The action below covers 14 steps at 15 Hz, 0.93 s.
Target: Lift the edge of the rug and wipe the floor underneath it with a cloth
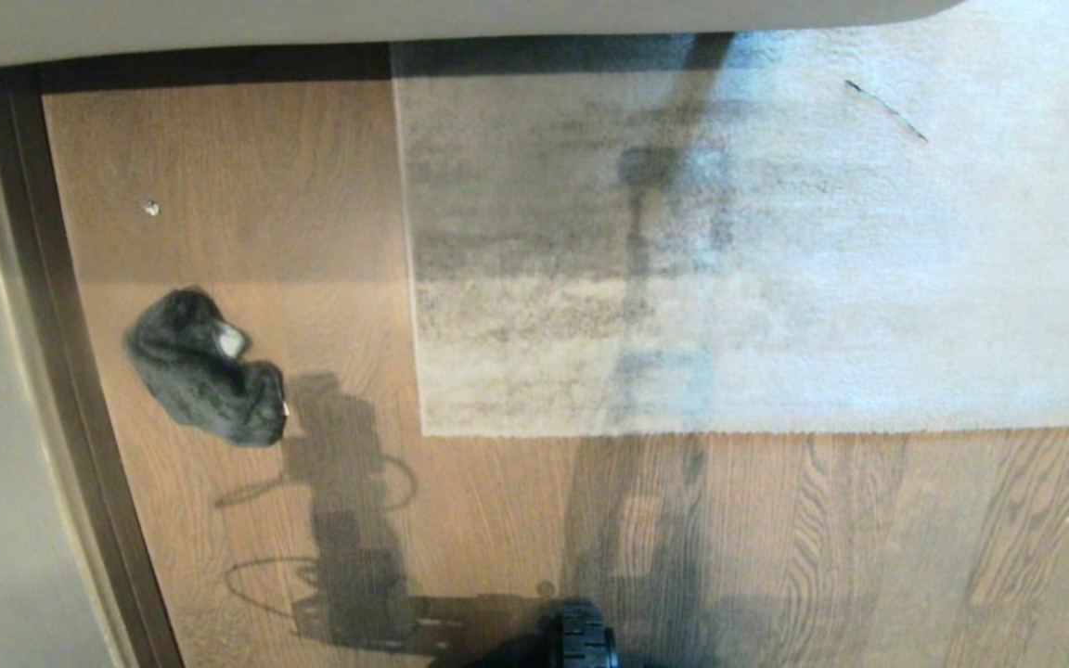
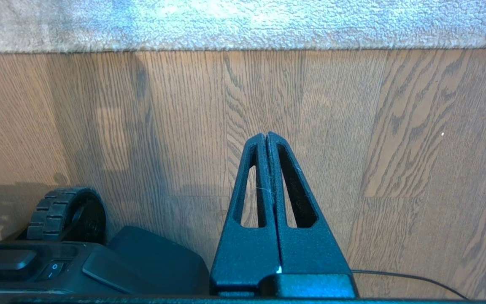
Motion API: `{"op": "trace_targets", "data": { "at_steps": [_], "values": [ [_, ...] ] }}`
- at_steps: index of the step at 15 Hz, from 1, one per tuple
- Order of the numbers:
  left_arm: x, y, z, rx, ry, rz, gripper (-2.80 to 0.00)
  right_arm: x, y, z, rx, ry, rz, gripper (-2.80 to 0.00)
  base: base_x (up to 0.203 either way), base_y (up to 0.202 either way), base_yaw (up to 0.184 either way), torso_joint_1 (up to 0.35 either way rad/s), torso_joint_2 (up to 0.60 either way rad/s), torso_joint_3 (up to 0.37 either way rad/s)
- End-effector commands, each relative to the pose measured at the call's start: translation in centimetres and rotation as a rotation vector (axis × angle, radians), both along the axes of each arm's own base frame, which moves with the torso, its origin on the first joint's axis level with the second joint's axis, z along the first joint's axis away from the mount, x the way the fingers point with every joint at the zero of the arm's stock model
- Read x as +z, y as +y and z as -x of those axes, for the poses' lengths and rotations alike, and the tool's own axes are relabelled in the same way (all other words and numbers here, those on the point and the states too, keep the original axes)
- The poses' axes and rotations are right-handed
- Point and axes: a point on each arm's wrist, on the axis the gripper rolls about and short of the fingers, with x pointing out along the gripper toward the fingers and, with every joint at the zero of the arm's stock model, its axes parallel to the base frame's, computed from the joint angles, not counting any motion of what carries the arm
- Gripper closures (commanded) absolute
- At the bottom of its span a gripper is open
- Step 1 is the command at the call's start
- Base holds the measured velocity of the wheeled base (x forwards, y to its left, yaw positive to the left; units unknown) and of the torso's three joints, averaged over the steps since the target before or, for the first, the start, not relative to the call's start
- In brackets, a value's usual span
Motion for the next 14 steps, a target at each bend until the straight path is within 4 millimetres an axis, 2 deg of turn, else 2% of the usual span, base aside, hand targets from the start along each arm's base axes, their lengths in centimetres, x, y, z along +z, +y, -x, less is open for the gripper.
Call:
{"op": "trace_targets", "data": {
  "at_steps": [1, 14],
  "values": [
    [0.0, 0.0, 0.0, 0.001, -0.001, 0.001, 0.0, 0.0, 0.0, -0.01, 0.0, 0.001, 0.0, 0.0, 0.0, 0.0, 0.0, 0.0, 0.0, 0.0],
    [0.0, 0.0, 0.0, 0.001, -0.001, 0.001, 0.0, 0.0, 0.0, -0.01, 0.0, 0.001, 0.001, 0.0, 0.0, 0.0, 0.0, 0.0, 0.0, 0.0]
  ]
}}
